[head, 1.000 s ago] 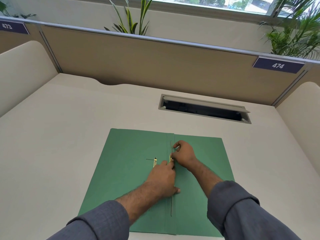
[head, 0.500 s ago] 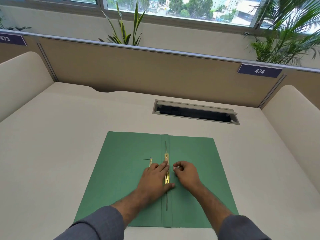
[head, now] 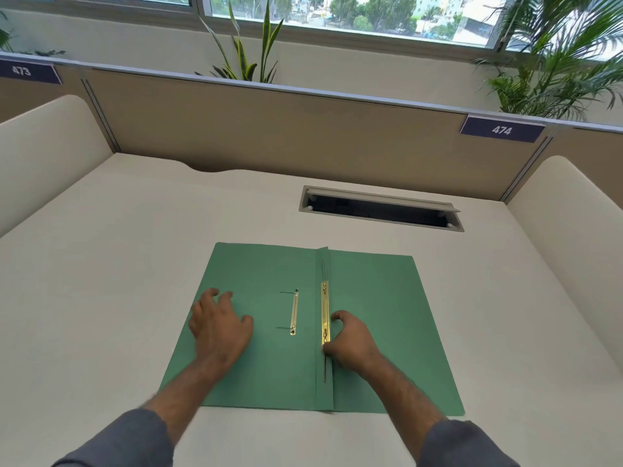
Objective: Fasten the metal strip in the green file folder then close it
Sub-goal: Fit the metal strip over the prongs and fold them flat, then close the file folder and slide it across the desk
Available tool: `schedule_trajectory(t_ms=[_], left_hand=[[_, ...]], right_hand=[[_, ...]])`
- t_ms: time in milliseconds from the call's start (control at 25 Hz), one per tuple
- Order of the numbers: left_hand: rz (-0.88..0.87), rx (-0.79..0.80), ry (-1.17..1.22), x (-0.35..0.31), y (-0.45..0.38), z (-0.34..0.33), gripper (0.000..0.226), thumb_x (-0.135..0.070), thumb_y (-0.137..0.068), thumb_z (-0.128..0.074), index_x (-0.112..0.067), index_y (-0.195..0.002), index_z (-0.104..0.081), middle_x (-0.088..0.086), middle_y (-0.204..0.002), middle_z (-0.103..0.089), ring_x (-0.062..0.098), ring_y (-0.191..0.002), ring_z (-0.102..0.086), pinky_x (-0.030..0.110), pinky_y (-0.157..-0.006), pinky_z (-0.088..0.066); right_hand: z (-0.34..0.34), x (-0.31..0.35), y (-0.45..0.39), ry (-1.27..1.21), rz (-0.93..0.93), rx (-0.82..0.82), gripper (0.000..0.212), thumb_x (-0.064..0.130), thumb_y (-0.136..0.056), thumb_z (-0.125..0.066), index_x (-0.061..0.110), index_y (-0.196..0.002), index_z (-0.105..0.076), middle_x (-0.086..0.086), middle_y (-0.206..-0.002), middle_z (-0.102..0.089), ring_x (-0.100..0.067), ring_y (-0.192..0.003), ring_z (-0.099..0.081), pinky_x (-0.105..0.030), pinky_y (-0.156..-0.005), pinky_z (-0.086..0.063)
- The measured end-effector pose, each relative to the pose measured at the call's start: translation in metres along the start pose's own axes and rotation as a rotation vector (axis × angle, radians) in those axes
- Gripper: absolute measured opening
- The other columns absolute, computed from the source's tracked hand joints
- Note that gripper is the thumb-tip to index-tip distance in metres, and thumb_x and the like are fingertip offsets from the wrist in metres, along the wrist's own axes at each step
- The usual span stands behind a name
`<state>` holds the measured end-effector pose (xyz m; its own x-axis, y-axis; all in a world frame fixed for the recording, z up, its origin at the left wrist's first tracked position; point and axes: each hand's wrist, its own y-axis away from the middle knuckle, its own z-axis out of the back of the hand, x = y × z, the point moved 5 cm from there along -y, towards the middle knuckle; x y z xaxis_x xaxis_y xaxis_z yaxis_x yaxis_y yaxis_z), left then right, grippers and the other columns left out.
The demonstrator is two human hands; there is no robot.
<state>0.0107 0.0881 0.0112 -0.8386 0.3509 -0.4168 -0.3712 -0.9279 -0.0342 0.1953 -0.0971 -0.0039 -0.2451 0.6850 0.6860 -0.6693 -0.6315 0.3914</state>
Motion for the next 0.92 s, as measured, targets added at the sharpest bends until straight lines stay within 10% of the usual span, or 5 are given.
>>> schedule_trajectory(t_ms=[200, 480, 720, 920], left_hand=[[0.325, 0.093, -0.052, 0.039, 0.003, 0.006, 0.064, -0.043, -0.072, -0.064, -0.006, -0.122, -0.05, 0.018, -0.127, -0.045, 0.038, -0.116, -0.04, 0.051, -0.094, -0.037], [0.567, 0.189, 0.282, 0.074, -0.032, 0.025, 0.061, -0.041, -0.073, -0.067, -0.001, -0.118, -0.054, 0.026, -0.124, -0.056, 0.042, -0.106, -0.055, 0.046, -0.089, -0.05], [0.307, 0.0, 0.679, 0.04, -0.048, 0.089, 0.019, -0.019, -0.069, -0.07, -0.021, -0.085, -0.079, 0.007, -0.091, -0.079, 0.026, -0.08, -0.073, 0.041, -0.082, -0.06], [0.042, 0.246, 1.058, -0.053, -0.037, 0.126, 0.014, -0.012, -0.08, -0.074, -0.023, -0.076, -0.081, -0.002, -0.07, -0.079, 0.015, -0.052, -0.07, 0.022, -0.049, -0.057]], right_hand=[[-0.007, -0.001, 0.006, -0.192, -0.092, -0.031, 0.057, -0.004, -0.073, -0.07, 0.016, -0.123, -0.05, -0.016, -0.085, -0.066, -0.019, -0.051, -0.06, -0.028, -0.044, -0.052], [-0.007, -0.001, 0.01, -0.299, -0.063, 0.011, 0.049, -0.003, -0.077, -0.073, 0.013, -0.12, -0.056, -0.003, -0.06, -0.056, -0.013, -0.044, -0.054, -0.028, -0.047, -0.049], [0.003, 0.0, 0.005, -0.438, -0.123, 0.09, 0.056, 0.005, -0.078, -0.078, 0.007, -0.128, -0.053, -0.015, -0.073, -0.065, -0.017, -0.046, -0.058, -0.027, -0.045, -0.051], [0.017, 0.012, 0.006, -0.4, -0.148, 0.167, 0.058, 0.023, -0.085, -0.073, 0.007, -0.135, -0.048, -0.012, -0.088, -0.06, -0.017, -0.061, -0.052, -0.027, -0.05, -0.044]])
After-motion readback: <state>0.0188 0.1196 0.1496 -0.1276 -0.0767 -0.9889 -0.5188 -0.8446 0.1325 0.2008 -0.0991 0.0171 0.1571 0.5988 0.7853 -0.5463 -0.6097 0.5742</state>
